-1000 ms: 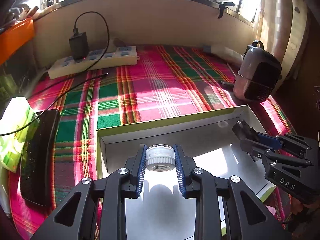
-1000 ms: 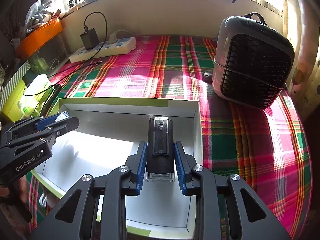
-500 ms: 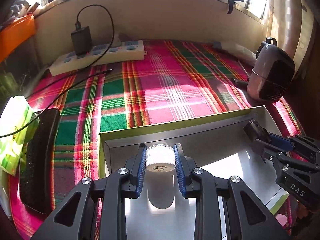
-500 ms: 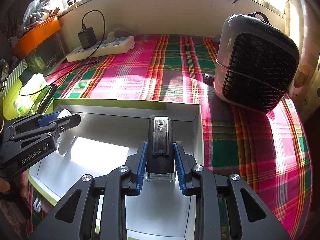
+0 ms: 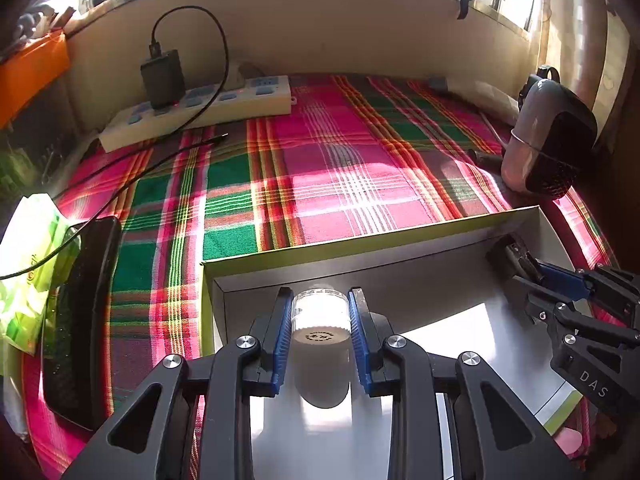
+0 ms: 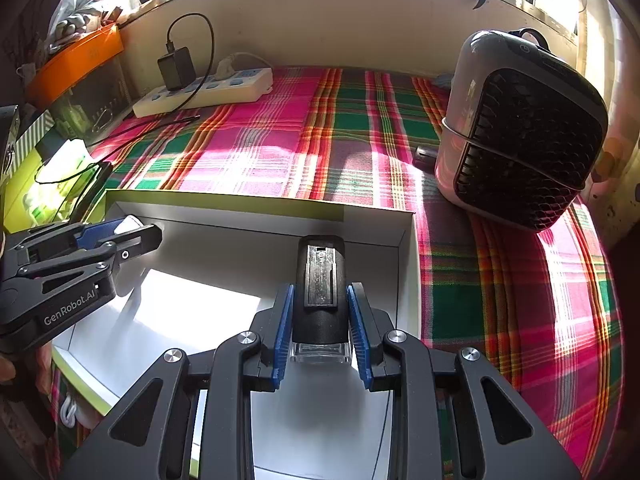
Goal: Organize objects
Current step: 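Carry the white jar and black flashlight over the open white box with both grippers, then lower both items into the box and open both grippers, then withdraw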
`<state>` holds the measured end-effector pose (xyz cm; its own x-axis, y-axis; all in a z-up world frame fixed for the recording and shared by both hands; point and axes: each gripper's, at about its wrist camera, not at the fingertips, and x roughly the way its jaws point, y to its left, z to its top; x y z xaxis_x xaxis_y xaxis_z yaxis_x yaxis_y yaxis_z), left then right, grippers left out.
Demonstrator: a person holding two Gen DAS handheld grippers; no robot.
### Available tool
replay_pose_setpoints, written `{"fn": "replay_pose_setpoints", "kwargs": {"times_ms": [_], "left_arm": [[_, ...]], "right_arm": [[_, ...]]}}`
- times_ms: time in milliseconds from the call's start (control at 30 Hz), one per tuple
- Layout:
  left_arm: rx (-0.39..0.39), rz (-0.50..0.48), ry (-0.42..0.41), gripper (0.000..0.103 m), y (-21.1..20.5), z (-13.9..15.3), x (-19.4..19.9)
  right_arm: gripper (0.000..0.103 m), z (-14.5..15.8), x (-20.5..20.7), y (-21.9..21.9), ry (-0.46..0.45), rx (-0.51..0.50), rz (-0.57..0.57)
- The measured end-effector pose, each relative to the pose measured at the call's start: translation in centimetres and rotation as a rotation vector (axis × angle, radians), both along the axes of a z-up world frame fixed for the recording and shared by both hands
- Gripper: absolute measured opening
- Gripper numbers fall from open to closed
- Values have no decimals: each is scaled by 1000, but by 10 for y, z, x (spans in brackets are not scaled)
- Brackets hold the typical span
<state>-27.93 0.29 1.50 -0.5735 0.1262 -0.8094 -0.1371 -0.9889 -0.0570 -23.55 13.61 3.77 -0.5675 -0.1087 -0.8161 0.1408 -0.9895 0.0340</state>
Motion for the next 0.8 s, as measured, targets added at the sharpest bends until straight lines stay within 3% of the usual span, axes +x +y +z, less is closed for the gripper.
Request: {"fn": "replay_pose_setpoints", "kwargs": {"times_ms": [600,800], "left_arm": [[18,4,-7,28,-1,1,-1],[56,20,-11,34,-8,4,2]], "right_arm": [[29,0,-1,0,-7,-20,-14],[48,5,3,-2,13,-18,-13]]}}
